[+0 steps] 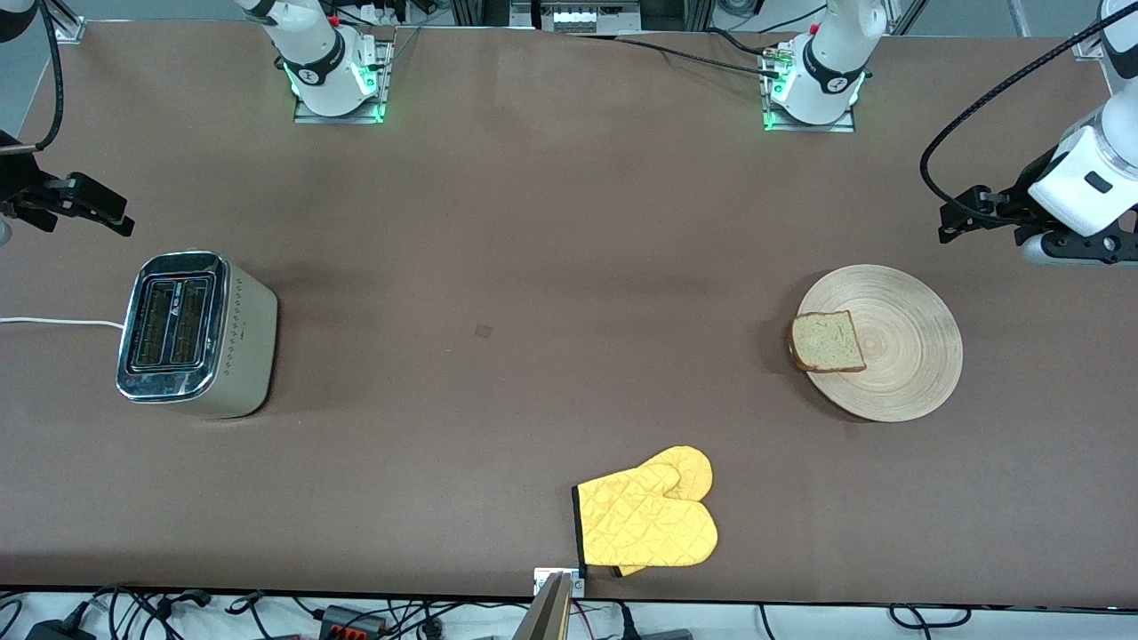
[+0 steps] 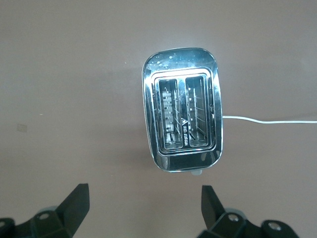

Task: Move plate and put bread in toaster
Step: 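Reach the left gripper toward the rim of the wooden plate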

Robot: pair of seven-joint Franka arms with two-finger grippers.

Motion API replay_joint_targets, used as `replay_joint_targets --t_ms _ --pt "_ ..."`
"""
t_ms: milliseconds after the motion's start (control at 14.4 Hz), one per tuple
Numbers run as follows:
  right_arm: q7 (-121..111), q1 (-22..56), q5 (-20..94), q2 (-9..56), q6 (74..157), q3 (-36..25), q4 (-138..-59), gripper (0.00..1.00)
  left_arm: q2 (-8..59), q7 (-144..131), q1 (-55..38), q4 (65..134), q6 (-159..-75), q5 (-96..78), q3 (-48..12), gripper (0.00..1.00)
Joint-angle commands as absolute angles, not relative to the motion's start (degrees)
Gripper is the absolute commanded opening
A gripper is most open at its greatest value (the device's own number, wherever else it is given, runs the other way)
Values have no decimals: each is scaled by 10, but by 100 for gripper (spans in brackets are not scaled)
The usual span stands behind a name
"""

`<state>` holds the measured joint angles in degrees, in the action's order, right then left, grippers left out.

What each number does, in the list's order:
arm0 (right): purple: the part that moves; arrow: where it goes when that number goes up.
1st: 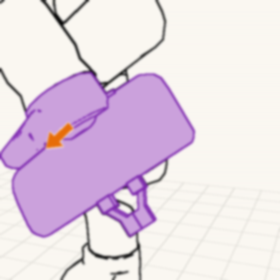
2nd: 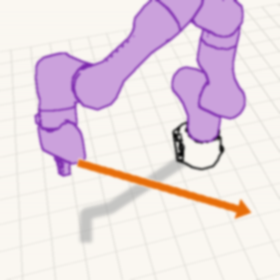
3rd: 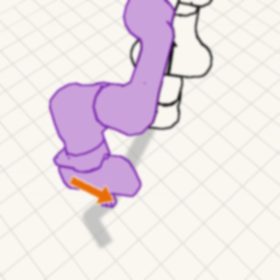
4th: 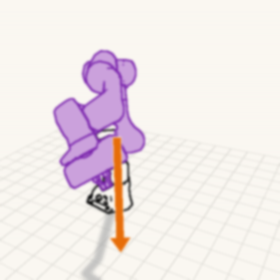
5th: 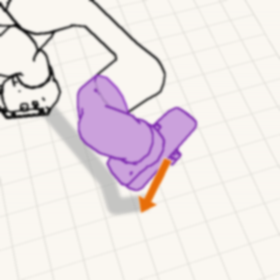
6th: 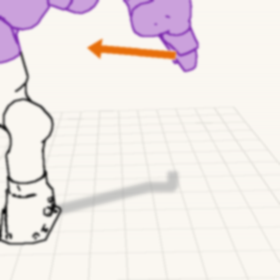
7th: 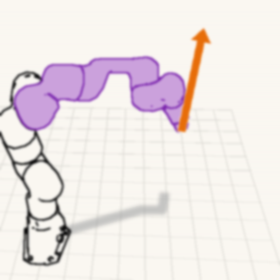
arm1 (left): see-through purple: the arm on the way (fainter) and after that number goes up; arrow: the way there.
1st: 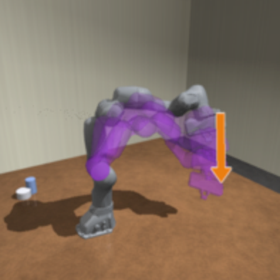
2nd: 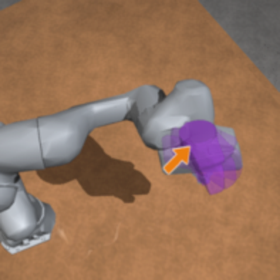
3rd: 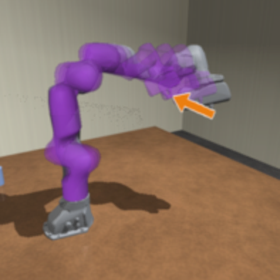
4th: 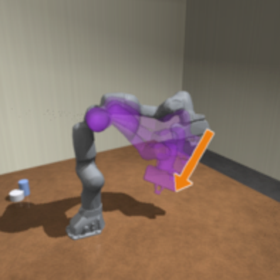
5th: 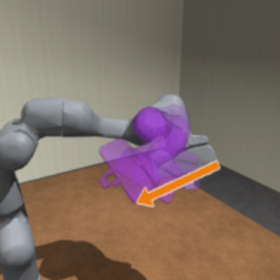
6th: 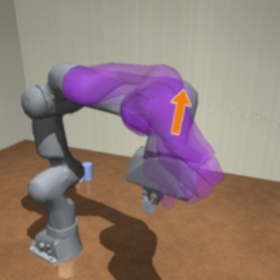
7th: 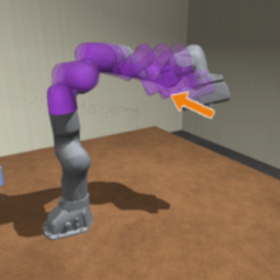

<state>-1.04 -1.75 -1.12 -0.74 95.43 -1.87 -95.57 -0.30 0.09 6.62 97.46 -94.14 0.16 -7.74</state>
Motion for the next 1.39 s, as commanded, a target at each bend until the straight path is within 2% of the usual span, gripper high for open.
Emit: replay_joint_targets --t_ms 0,347,556,695,834,973,1320 --pt "-13 -18 -11 -21 951 -19 -965 100 -4 -6 69 964 -927 5 -80 100" --pt "-17 -18 -12 -20 950 -18 -964 100 16 -6 76 961 -934 -6 -79 100" --pt "-8 -19 -12 -15 951 -19 -962 100 63 2 174 960 -960 -134 -78 100" --pt "-8 -19 -12 -14 948 -18 -961 100 86 24 198 958 -958 -149 -78 100" --pt "-8 -18 -12 -4 949 -18 -960 100 123 130 226 949 -960 -151 -77 100" --pt "-8 -18 -12 -2 949 -18 -958 100 193 206 274 917 -958 -156 -77 100" --pt "-8 -19 -12 2 949 -18 -956 100 302 271 340 909 -976 -163 -79 100"
